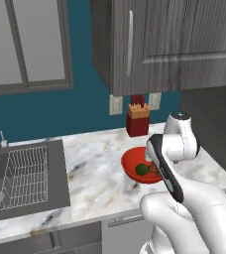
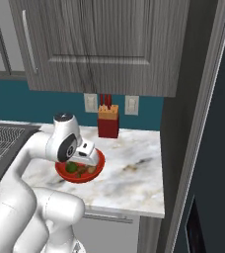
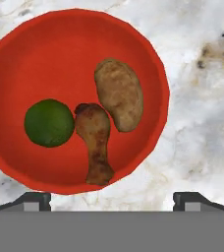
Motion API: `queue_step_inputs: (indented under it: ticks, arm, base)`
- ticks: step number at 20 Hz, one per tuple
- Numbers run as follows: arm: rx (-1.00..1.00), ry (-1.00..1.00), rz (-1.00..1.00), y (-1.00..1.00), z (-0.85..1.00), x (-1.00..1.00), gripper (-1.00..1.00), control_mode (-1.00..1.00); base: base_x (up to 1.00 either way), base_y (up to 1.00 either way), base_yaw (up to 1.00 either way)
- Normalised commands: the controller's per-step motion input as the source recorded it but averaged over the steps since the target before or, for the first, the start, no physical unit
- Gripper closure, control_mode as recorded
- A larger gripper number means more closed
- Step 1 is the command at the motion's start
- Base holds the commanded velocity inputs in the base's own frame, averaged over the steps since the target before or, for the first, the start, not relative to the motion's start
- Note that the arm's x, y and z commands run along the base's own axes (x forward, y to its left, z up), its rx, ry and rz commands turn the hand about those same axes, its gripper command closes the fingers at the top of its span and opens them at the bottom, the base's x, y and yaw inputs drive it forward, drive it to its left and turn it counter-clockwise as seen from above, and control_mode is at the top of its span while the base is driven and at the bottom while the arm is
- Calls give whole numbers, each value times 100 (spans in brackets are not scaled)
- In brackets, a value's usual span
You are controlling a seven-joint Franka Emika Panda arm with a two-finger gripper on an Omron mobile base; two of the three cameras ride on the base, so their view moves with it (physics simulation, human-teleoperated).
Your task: Take the potato, chicken drumstick, and lime from the freezer and place them in the bowl on the counter.
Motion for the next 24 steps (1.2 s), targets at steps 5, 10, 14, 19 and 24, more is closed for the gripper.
queue_step_inputs:
  ticks: [5, 10, 14, 19, 24]
  arm:
    - [-1, 0, 0, 4, 59, -49, -100, -100]
    - [-1, 0, 3, 3, 43, -65, -100, -100]
    - [-1, -1, 5, 23, 57, -44, -100, -100]
    - [-1, -3, 5, 21, 64, -37, -100, -100]
    - [0, -11, 0, 0, 72, -52, -100, -100]
  base:
    - [0, 0, 0]
    - [0, 0, 0]
    - [0, 0, 0]
    - [0, 0, 0]
    - [0, 0, 0]
